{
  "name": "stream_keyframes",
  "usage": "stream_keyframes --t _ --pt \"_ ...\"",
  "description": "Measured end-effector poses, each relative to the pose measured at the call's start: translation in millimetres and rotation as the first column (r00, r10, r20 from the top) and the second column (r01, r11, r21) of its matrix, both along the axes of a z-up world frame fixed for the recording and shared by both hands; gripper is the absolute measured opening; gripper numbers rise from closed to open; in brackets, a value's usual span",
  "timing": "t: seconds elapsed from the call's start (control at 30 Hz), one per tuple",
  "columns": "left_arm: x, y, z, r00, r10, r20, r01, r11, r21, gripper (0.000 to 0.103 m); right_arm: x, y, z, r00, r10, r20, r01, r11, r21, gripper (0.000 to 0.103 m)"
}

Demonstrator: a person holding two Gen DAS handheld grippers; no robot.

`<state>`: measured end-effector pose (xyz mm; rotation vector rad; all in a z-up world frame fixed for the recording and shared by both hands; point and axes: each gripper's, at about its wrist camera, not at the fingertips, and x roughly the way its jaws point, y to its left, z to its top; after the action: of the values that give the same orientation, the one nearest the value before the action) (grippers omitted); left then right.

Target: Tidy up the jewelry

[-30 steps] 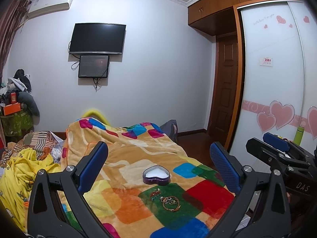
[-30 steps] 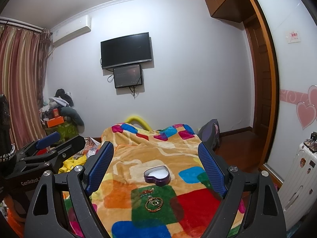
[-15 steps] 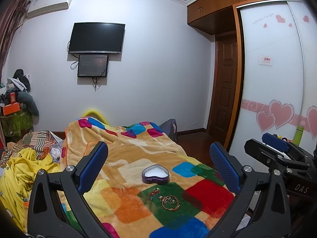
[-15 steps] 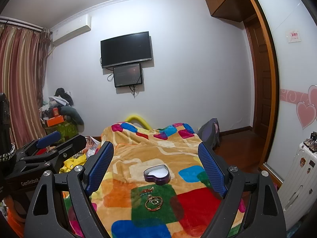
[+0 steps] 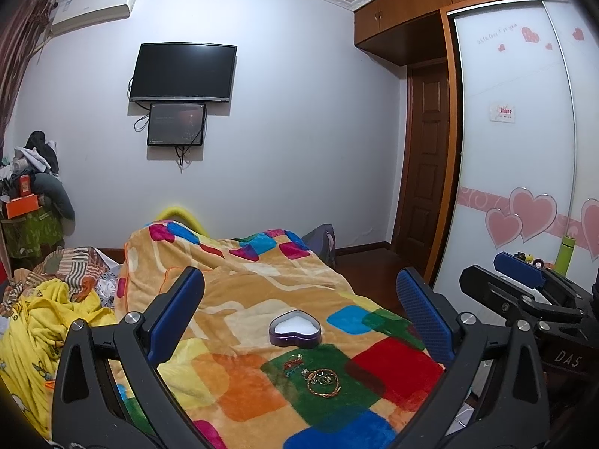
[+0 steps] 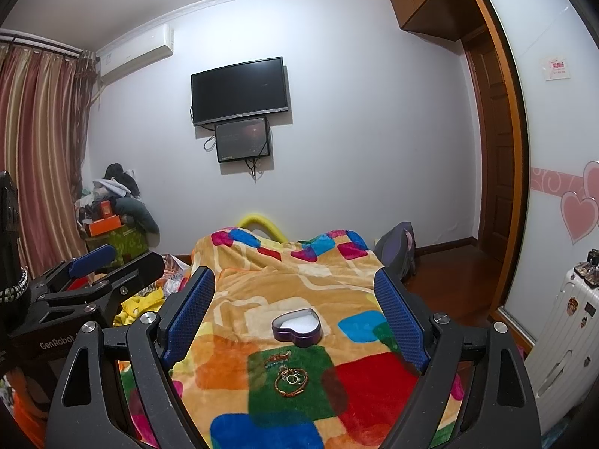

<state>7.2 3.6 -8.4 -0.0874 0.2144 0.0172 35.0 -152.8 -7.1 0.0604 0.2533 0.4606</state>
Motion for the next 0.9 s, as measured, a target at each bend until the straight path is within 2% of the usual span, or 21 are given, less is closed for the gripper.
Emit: stream_keyframes --t 0.57,0.9 --pt "9.4 5.6 -4.9 1.0 -0.001 -0.024 0.001 1.0 -0.011 0.103 7.0 1.4 -4.0 1.0 0.001 -0.022 -0.001 1.0 -0.008 0.085" --pt "44.6 22.8 -32.3 0.992 0.025 -0.125 -0.03 0.999 -0.033 0.103 36.0 2.2 -26.8 0.994 -0.029 -0.105 0.025 0.999 -0.038 0.085"
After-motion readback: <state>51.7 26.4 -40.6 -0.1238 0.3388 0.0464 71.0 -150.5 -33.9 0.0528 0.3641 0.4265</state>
